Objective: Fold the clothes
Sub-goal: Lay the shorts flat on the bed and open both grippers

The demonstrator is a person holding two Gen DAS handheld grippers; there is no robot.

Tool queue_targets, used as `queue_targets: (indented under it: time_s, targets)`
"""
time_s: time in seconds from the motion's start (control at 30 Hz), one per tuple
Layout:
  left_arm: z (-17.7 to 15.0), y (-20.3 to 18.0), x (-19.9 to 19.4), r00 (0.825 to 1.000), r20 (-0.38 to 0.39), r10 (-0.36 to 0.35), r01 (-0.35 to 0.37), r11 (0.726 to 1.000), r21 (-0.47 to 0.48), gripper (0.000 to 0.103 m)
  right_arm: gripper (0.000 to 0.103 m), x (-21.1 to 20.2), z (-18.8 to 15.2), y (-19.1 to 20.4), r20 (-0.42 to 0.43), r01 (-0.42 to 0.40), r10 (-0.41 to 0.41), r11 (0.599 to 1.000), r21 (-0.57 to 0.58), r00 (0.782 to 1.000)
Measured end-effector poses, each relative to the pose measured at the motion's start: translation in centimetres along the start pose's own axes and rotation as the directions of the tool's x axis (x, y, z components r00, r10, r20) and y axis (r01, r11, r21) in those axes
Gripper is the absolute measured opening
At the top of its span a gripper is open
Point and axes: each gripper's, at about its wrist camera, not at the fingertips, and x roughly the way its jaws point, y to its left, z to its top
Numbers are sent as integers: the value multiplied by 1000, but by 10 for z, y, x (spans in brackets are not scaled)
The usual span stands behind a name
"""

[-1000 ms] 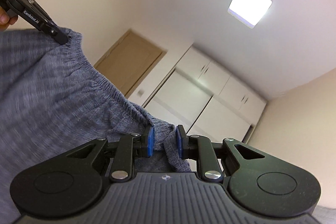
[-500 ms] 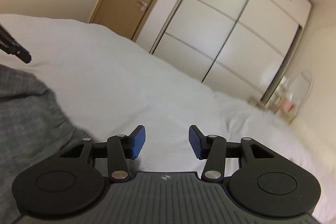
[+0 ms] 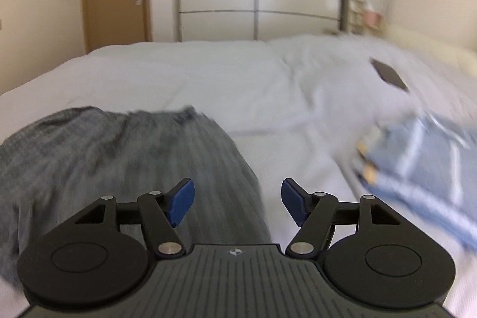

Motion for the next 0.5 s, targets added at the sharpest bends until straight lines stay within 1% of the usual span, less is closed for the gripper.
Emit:
queue_targets:
  time_s: [0.1,0.13,0.17,0.2,0.23,0.27,0.33,0.37,0.4,0.43,0.47,0.5]
  targets:
    - [-16,0,4,999,-37,-1,2,1000,10,48,67,-8,-11,-14,-21,24,-23,997,68,1000]
    - [-17,-1,5,999,-39,-9,10,1000,7,46,66,-11,-16,-19,-23,26,-24,995,95,999]
    - [-19,-2,6,999,-42,-17,17,1000,5,35,66,-12,-18,-23,-26,24,-21,993,118,999]
    - [-19,-3,6,999,-43,-28,29,1000,4,28,66,-10,-19,-26,-25,15,-12,990,140,1000]
    - [-19,-5,7,998,-45,-43,44,999,5,17,65,-7,-20,-29,-25,0,5,986,166,1000]
    - [-18,-5,5,998,-42,-47,47,999,8,12,62,-4,-20,-31,-25,-20,25,981,195,999]
    - [-14,-3,0,999,-25,-29,29,999,17,5,55,2,-20,-37,-17,-69,77,961,267,997]
    - [-12,-2,-3,1000,-16,-20,20,1000,22,4,46,5,-17,-39,-14,-91,100,950,298,995]
    - [-10,-1,-5,1000,-8,-11,11,1000,27,4,28,9,-18,-40,-18,-109,122,939,326,992]
    - [-8,0,-8,1000,1,-2,2,1000,32,3,12,15,-19,-40,-29,-120,138,931,343,990]
    - [-6,1,-11,1000,10,7,-7,999,36,1,4,19,-20,-40,-39,-126,149,927,354,988]
    - [-4,2,-14,1000,19,16,-16,999,40,1,4,17,-17,-38,-39,-110,129,939,327,991]
